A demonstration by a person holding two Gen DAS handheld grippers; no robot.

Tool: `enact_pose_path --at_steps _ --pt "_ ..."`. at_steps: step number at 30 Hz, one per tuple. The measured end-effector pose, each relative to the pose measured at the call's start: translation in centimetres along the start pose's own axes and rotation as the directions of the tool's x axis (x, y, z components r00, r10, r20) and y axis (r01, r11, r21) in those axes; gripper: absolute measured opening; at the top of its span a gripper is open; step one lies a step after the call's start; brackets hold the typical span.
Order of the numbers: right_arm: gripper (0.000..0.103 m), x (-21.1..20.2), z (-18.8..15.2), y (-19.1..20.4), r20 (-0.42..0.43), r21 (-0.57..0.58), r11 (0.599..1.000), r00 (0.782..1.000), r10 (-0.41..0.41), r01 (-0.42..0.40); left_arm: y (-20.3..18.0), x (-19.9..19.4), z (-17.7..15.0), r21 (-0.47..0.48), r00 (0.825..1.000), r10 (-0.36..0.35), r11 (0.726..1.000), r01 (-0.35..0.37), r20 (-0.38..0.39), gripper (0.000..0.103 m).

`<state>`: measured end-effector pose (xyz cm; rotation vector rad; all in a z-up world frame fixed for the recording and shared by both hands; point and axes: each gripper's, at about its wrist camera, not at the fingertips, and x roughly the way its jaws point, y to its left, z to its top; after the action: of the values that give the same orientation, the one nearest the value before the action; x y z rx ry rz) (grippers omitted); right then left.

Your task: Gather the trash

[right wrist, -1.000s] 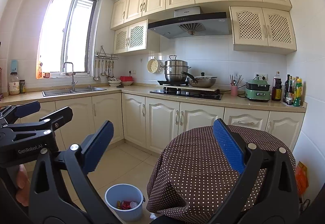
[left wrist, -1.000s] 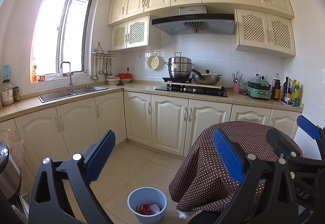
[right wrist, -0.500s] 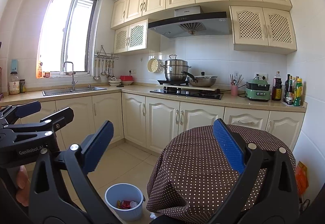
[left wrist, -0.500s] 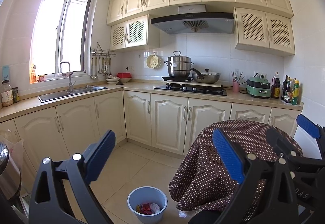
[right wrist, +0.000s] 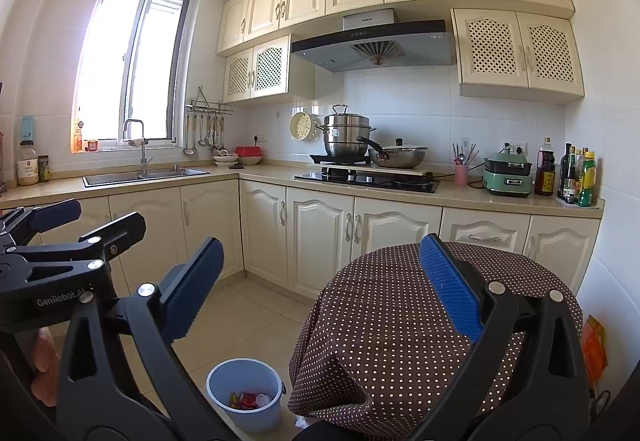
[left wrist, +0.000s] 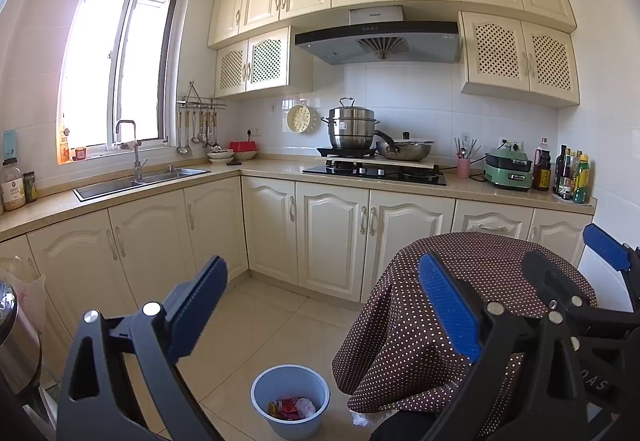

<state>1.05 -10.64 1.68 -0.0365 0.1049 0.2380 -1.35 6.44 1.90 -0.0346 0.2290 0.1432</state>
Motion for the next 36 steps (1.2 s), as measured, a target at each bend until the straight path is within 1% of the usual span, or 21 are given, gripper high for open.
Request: enact_pose_path --at_steps 16,36 --pt "0.096 -0.10 -0.67 -0.09 -0.010 0.002 1.000 1.000 0.005 -0.005 0.28 0.08 -0.21 0.000 1.000 -0.004 1.000 0.004 -0.006 0.095" --pt "0.096 0.20 -0.60 -0.19 -0.021 0.001 1.000 1.000 0.009 -0.009 0.75 0.36 -0.39 0.001 1.000 -0.007 1.000 0.007 -0.017 0.095"
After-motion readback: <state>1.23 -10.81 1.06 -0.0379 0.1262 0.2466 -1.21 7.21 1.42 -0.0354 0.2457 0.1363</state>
